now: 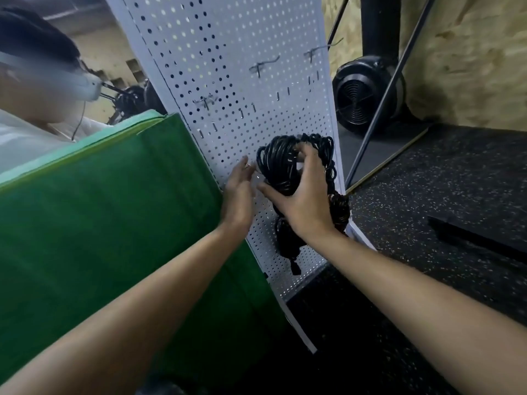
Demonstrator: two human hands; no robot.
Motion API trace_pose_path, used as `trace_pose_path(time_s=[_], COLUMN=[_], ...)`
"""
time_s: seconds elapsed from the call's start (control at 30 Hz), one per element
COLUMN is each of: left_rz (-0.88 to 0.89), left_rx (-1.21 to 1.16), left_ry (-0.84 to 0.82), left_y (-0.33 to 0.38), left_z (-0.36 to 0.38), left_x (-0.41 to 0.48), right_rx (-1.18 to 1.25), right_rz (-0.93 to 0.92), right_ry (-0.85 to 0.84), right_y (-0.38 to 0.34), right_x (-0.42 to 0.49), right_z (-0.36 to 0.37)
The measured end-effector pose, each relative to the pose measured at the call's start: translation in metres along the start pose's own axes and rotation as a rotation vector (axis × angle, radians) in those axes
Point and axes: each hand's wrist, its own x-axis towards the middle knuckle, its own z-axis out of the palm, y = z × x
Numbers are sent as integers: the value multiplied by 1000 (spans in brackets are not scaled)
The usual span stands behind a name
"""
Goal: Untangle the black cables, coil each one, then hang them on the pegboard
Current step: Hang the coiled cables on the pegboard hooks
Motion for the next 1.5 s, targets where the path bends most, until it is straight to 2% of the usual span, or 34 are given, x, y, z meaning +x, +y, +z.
trace_pose_path(time_s=[0.1, 0.23, 0.33, 0.6, 0.87, 1.13, 1.33, 1.5], left_rz=[-53, -24, 8, 140, 210, 248, 247, 246], left_rx=[-197, -178, -146, -2, 180, 308, 378, 328], left_ry=[16, 91, 117, 90, 155, 108, 96, 100], left_y=[-2, -1, -3, -15, -31, -32, -23, -27], left_z=[0, 2, 3, 1, 9, 7, 11, 20], left_x=[1, 3, 7, 13, 27, 16, -7, -22], right_rx=[-48, -133, -203, -180, -209, -78, -130, -192], right_rz=[-78, -85, -98, -58, -67, -91, -85, -47], right_ry=[-15, -77, -93, -122, -181, -345, -420, -425], right_y=[14, 30, 37, 39, 48, 62, 57, 57], right_x=[-2, -7, -9, -2, 6, 2, -6, -13], right_z=[7, 18, 25, 39, 44, 21, 0, -17])
